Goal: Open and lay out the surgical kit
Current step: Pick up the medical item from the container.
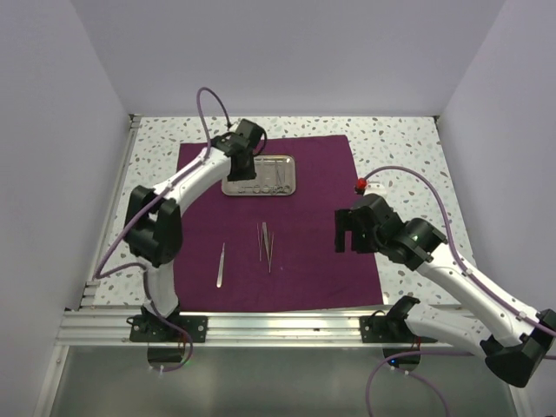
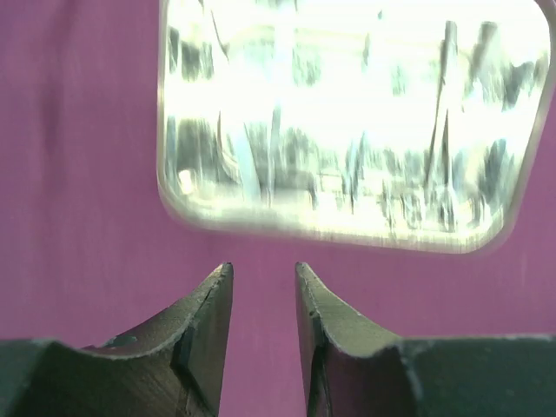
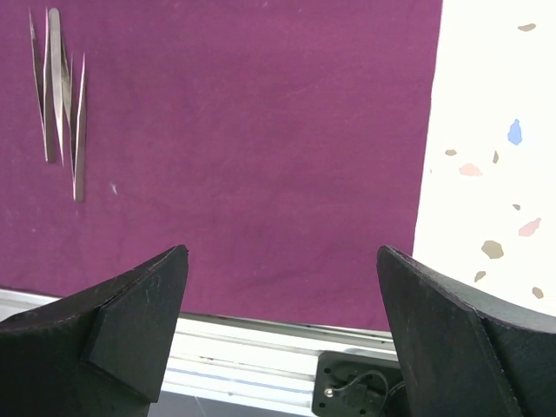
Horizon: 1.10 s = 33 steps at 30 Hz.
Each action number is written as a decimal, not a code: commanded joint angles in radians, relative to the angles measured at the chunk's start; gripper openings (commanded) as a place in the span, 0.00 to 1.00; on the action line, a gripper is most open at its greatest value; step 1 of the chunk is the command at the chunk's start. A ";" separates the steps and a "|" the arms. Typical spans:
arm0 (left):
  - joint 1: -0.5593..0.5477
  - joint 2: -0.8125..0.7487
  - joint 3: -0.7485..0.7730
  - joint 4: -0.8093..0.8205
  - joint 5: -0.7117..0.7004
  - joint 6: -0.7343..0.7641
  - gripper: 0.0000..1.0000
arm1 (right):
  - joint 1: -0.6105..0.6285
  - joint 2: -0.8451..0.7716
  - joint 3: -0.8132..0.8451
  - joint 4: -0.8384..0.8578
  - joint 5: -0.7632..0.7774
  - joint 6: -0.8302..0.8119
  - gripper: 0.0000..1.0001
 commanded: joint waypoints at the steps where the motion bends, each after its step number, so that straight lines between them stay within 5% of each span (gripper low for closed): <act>1: 0.066 0.134 0.186 0.049 -0.003 0.103 0.38 | -0.002 -0.009 0.062 -0.032 0.052 0.008 0.93; 14: 0.210 0.478 0.498 0.092 0.074 0.132 0.38 | -0.005 0.007 0.115 -0.163 0.140 0.067 0.94; 33: 0.242 0.579 0.484 0.141 0.129 0.111 0.34 | -0.004 0.157 0.186 -0.154 0.157 0.065 0.94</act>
